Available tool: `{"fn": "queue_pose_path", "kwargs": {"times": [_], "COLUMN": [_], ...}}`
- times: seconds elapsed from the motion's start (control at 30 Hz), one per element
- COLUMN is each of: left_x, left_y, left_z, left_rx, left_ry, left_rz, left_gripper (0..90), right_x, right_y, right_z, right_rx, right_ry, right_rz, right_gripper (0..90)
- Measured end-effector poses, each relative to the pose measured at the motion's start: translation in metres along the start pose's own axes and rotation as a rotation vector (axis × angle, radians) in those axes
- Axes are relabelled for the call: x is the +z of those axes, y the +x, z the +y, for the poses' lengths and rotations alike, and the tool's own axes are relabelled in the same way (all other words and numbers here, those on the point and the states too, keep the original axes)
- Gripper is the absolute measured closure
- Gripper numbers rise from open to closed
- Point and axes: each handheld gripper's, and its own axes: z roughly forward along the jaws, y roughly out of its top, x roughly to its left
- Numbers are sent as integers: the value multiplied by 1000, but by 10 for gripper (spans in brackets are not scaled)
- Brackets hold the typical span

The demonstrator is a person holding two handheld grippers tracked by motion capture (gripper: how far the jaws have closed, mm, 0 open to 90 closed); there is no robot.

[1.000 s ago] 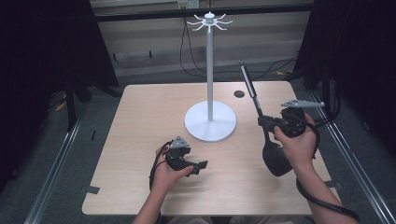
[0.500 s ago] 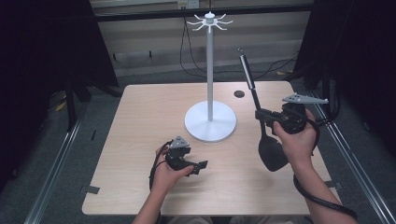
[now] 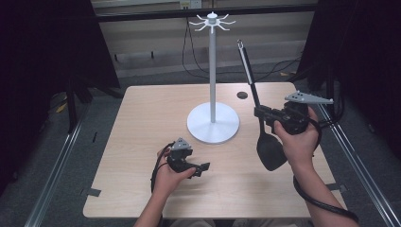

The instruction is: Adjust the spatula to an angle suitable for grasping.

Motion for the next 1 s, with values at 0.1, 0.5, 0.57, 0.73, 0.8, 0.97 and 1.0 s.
{"fn": "queue_pose_path", "kwargs": {"times": [0.1,0.5,0.57,0.73,0.8,0.97,1.0], "left_x": [0,0,0,1,1,1,1], "left_y": [0,0,0,0,0,0,0], "left_z": [0,0,0,-1,-1,-1,-1], "left_rx": [-1,0,0,5,2,5,5], "left_ry": [-2,-4,-2,8,5,8,8], "left_rz": [-3,-2,-1,1,-2,4,0], "left_gripper": [67,67,67,66,66,66,66], "right_x": [-1,-6,-6,-8,-7,-4,-3], "right_y": [4,16,17,20,21,25,25], "right_z": [3,11,12,15,16,19,19], "right_rx": [-8,-37,-38,-35,-42,-57,-56], "right_ry": [-13,-66,-79,-100,-102,-91,-91], "right_rz": [7,40,43,58,67,72,74], "right_gripper": [765,765,765,765,765,765,764]}}
